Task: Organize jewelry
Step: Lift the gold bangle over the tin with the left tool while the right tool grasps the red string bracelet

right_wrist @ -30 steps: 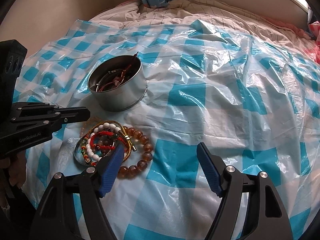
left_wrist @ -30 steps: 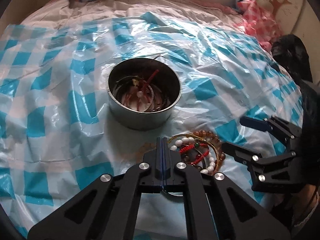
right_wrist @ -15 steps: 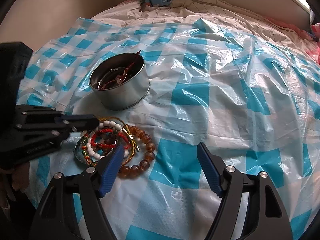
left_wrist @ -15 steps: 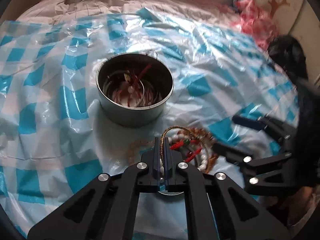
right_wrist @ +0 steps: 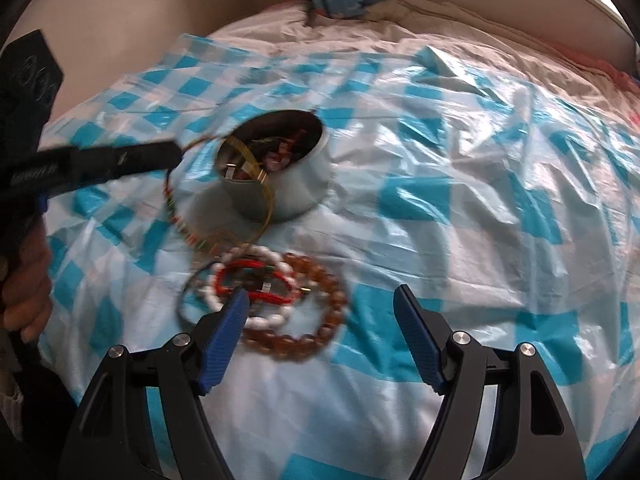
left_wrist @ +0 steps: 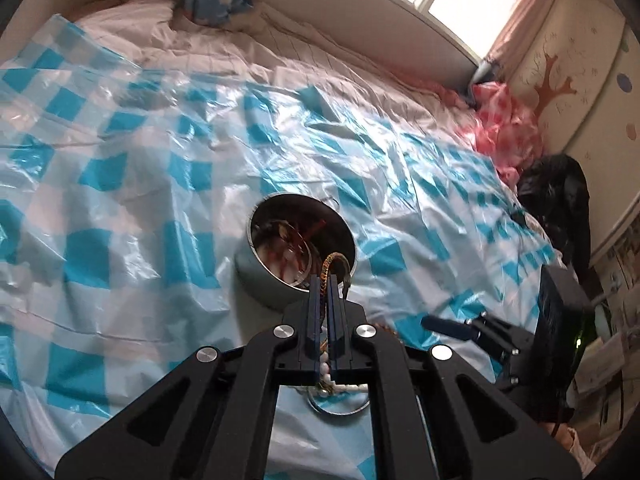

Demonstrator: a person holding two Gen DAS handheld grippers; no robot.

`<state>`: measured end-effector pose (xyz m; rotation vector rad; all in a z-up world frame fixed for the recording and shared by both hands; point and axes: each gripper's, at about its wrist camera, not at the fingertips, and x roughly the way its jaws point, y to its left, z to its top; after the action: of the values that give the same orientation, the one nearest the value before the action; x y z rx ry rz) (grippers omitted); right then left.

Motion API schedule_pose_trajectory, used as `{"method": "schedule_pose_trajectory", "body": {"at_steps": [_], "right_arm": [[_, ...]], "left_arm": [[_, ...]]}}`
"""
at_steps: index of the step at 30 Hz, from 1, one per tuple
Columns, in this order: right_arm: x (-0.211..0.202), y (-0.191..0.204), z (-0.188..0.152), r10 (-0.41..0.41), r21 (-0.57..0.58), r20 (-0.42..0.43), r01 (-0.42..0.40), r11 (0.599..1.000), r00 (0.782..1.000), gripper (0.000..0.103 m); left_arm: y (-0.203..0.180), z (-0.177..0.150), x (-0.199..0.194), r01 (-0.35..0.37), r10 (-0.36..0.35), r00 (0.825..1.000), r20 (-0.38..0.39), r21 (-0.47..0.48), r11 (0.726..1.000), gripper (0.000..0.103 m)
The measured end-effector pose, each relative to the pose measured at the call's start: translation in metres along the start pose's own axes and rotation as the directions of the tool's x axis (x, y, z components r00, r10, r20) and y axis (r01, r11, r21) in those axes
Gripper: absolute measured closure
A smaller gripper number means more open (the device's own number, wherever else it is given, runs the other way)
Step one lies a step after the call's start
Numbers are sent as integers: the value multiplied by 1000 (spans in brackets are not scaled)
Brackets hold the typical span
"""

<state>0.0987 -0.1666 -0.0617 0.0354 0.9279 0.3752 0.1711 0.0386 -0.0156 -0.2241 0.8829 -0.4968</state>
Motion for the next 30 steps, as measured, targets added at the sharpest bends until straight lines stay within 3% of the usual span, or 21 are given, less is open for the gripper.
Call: {"method": "schedule_pose_trajectory", "body": {"at_steps": [4,6,12,17,24,30], "right_arm": [[6,7,5,47,-8,4,-47,999,999,33],[10,9,8,57,-11,2,-57,998,998,42],[28,15,9,52,-28,-39,-53,998,998,49],[33,12,8,81,-13,-59,-82,997,995,78],[22,10,6,78,-9,-27,-78,997,997,96],[6,-9,7,132,79,34,-134,988,991,99]], "left_arm": [[1,2,-3,-10,10,1000,13,-4,1000,100],[-1,2,-3,-12,12,1000,15,2,1000,100],[-5,3,-3,-7,7,1000,17,12,1000,100],[-7,4,-4,3,-3,1000,20,11,1000,100],[-8,4,-4,1,-2,1000,21,10,1000,100],[-8,4,-4,-1,0,1000,21,11,1000,100]]}}
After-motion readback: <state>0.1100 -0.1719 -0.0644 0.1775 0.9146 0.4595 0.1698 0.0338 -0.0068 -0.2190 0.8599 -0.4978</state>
